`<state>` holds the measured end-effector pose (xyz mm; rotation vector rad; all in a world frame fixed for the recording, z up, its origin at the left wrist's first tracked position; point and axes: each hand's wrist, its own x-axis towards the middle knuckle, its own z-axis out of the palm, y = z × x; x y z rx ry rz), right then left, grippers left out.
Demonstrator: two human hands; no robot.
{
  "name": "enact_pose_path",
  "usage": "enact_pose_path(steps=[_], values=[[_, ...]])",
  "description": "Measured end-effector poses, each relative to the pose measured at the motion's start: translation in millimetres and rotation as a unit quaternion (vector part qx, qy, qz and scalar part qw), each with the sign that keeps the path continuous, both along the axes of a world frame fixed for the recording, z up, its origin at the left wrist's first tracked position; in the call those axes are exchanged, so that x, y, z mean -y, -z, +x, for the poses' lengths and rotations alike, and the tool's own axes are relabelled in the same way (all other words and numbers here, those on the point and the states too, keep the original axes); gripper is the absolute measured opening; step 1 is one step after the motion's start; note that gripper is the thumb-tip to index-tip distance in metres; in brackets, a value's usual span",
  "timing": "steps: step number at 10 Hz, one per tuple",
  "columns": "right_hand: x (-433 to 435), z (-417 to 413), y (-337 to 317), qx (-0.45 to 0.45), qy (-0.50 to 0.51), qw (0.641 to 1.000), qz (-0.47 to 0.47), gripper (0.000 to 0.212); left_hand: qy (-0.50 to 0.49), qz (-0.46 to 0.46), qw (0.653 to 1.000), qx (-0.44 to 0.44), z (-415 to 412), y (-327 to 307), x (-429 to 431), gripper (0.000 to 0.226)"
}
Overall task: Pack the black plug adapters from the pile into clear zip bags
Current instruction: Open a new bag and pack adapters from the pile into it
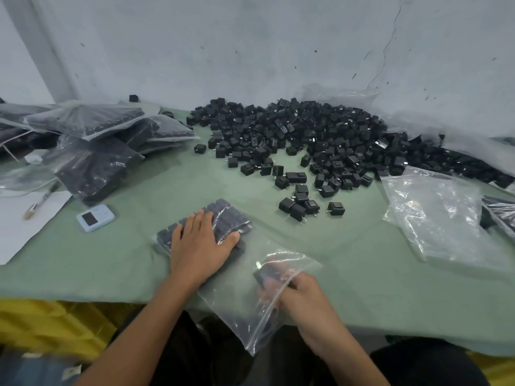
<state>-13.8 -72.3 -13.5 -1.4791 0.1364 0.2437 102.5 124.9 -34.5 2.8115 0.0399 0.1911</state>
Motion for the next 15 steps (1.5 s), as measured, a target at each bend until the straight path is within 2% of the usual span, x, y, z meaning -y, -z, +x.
enact_pose_path(steps=[1, 2, 3, 4, 5, 6, 7, 8, 9, 10, 11, 12, 13, 14, 15], values=[[-21.1, 21.5, 3.3, -0.020, 0.051, 0.995, 0.088, 0.009, 0.000, 0.001, 1.000, -0.002, -0.6, -0.5, 0.3, 0.090], [-42.3, 40.7, 8.4, -0.084, 0.133, 0.952, 0.263, 0.023, 0.000, 0.003, 1.000, -0.006, -0.5, -2.1, 0.9, 0.089], [-54.9, 60.6, 13.1, -0.068, 0.202, 0.934, 0.286, 0.034, 0.001, 0.004, 1.000, -0.008, -0.9, -2.9, 1.4, 0.089], [-52.9, 69.1, 18.6, 0.015, 0.174, 0.983, 0.056, 0.039, 0.000, 0.000, 1.000, -0.011, -1.4, -2.7, 1.4, 0.089], [-53.1, 68.0, 23.7, 0.113, 0.139, 0.954, -0.240, 0.039, 0.001, 0.000, 1.000, -0.010, -0.6, -2.0, 1.4, 0.089], [-60.4, 64.4, 23.7, 0.137, 0.153, 0.931, -0.301, 0.042, 0.001, -0.002, 1.000, -0.010, 0.0, -0.7, 1.3, 0.090], [-63.7, 63.9, 22.1, 0.149, 0.151, 0.942, -0.260, 0.038, -0.001, -0.004, 1.000, -0.006, 0.2, 0.6, 1.1, 0.091], [-65.4, 66.0, 23.0, 0.166, 0.135, 0.932, -0.292, 0.036, -0.001, -0.009, 1.000, -0.005, 0.0, 0.8, 1.1, 0.091], [-64.8, 68.0, 23.9, 0.164, 0.115, 0.914, -0.352, 0.046, 0.004, -0.013, 1.000, -0.011, -0.8, -0.4, 1.6, 0.091], [-60.5, 66.5, 25.9, 0.182, 0.082, 0.920, -0.337, 0.044, 0.005, -0.016, 1.000, -0.024, 1.3, -2.7, 0.9, 0.090], [-57.1, 64.1, 24.6, 0.147, 0.072, 0.920, -0.356, 0.049, 0.008, -0.006, 1.000, -0.014, 8.9, -8.9, 1.7, 0.083], [-55.8, 64.8, 22.3, 0.073, 0.041, 0.954, -0.286, 0.037, -0.012, -0.034, 0.999, 0.022, 15.0, -15.4, 5.1, 0.076], [-59.1, 67.7, 28.7, 0.083, 0.038, 0.968, -0.232, 0.031, 0.003, -0.022, 0.999, 0.035, 16.5, -12.2, 7.6, 0.083], [-54.0, 64.6, 28.1, 0.119, 0.023, 0.951, -0.284, 0.023, 0.007, -0.013, 1.000, 0.024, 19.3, -9.1, 6.1, 0.092], [-44.7, 43.5, 30.4, 0.130, -0.064, 0.963, -0.227, 0.017, 0.006, -0.011, 1.000, 0.014, 19.5, -8.2, 5.9, 0.098]])
